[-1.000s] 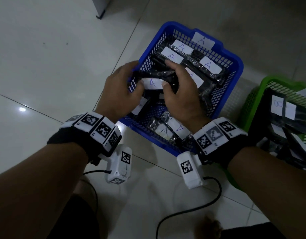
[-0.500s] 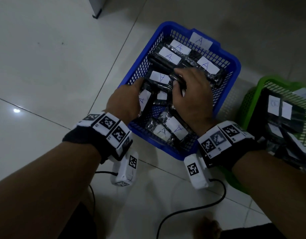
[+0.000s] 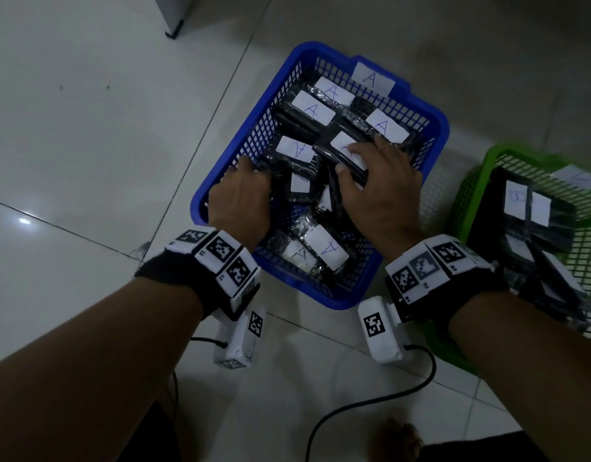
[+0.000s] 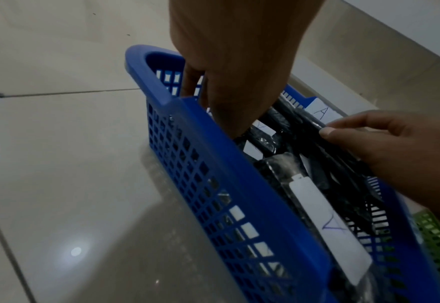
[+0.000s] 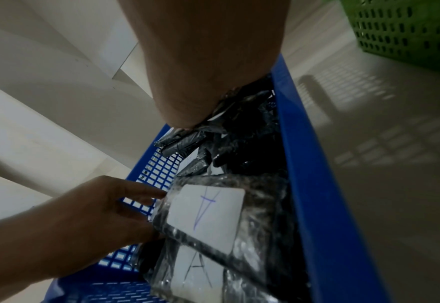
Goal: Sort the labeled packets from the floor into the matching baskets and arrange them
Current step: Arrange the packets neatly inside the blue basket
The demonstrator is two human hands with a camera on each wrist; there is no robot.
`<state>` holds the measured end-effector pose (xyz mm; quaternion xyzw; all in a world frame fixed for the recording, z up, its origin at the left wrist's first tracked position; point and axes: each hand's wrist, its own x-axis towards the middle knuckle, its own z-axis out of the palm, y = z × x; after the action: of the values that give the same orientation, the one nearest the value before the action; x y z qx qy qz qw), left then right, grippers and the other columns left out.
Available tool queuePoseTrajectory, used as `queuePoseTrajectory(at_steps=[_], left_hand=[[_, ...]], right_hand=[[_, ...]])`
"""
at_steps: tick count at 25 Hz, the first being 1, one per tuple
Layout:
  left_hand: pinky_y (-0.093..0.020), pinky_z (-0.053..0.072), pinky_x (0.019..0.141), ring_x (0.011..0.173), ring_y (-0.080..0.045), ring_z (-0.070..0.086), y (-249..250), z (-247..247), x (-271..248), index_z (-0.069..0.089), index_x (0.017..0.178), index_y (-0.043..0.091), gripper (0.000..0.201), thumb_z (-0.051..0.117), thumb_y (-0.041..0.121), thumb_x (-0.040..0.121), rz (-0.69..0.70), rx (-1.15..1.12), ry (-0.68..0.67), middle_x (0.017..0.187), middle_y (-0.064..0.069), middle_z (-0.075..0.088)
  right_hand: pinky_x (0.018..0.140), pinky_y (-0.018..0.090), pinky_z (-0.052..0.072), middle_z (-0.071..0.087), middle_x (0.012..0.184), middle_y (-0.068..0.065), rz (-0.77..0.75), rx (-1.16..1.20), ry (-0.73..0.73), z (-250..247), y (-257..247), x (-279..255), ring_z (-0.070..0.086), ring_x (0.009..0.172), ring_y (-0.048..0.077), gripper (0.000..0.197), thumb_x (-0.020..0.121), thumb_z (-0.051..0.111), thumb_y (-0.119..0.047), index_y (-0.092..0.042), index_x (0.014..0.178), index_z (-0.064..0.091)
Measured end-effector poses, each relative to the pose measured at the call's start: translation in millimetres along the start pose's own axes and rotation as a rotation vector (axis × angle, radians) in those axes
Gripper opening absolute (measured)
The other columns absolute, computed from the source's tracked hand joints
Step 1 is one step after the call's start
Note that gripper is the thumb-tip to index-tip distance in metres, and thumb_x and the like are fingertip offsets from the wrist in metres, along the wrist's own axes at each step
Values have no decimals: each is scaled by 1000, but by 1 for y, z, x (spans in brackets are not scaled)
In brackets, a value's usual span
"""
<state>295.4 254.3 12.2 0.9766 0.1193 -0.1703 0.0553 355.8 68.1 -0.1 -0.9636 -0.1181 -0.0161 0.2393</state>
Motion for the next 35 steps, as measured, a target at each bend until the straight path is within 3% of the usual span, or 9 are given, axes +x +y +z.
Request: queuePoseTrajectory(at_steps=[4, 7, 9, 13, 18, 23, 27, 31, 35], left_hand=[[-41, 54, 78, 99, -30, 61, -5, -6, 13, 67, 117, 14, 35, 65, 32, 88, 106, -371, 144, 110, -11, 63], [-25, 54, 78, 80, -11, 67, 6, -21, 27, 75, 97, 18, 26, 64, 40, 90, -21, -817, 123, 87, 6, 72], [-30, 59, 76, 76, -15, 70, 20, -30, 32, 75, 88, 18, 26, 68, 43, 87, -144, -1138, 16, 81, 0, 74], [-31, 61, 72, 78, -20, 71, 41, -36, 35, 71, 97, 2, 27, 75, 25, 84, -252, -1472, -125, 93, -16, 73], [-33, 60, 69, 76, -21, 69, 15, -50, 39, 69, 101, 11, 13, 66, 6, 89, -285, -1587, -65, 94, -11, 71], [-31, 58, 73, 85, -20, 71, -13, -68, 34, 67, 113, 14, 22, 56, 7, 95, -114, -1602, -155, 103, -9, 72], [-31, 58, 80, 89, -19, 70, -24, -58, 34, 69, 113, 16, 27, 65, 5, 88, 19, -1203, -34, 100, -3, 72], [-22, 48, 72, 85, -17, 63, -35, -55, 46, 69, 114, 16, 28, 62, 6, 89, 264, -602, -64, 97, -1, 68], [-25, 42, 76, 89, -26, 62, -26, -50, 51, 70, 113, 7, 33, 54, -3, 86, 427, -314, -112, 102, -14, 69]], right_hand=[[100, 45, 40, 59, 128, -3, 26, 101, 10, -3, 1, -1, 49, 124, 20, 41, 83, 63, -39, -25, 122, 57], [93, 49, 46, 61, 116, -3, 42, 159, 8, -5, 5, 2, 52, 114, 22, 42, 77, 71, -37, -25, 115, 57], [90, 50, 48, 59, 109, -3, 22, 178, 3, -4, 8, 3, 54, 109, 22, 38, 76, 72, -36, -27, 110, 57], [90, 49, 50, 56, 107, -5, -53, 275, -25, -7, 8, 2, 57, 103, 18, 35, 74, 71, -37, -32, 106, 57], [95, 46, 49, 56, 121, -8, -89, 335, -87, -12, -5, -1, 55, 112, 10, 55, 80, 68, -50, -25, 127, 54], [76, 20, 53, 69, 98, -6, -8, 578, -331, -9, -42, 14, 63, 85, 3, 63, 86, 72, -28, -26, 142, 44], [82, 35, 58, 71, 94, 3, 130, 715, -457, 6, -51, 12, 68, 81, 12, 46, 86, 72, -16, -28, 127, 56], [91, 21, 51, 65, 116, 4, 170, 493, -374, 13, -39, 10, 61, 96, 7, 41, 94, 59, -15, -11, 135, 54], [96, 41, 52, 65, 118, 10, 98, 315, -317, 17, -40, 15, 61, 110, 24, 36, 93, 56, -20, -10, 128, 58]])
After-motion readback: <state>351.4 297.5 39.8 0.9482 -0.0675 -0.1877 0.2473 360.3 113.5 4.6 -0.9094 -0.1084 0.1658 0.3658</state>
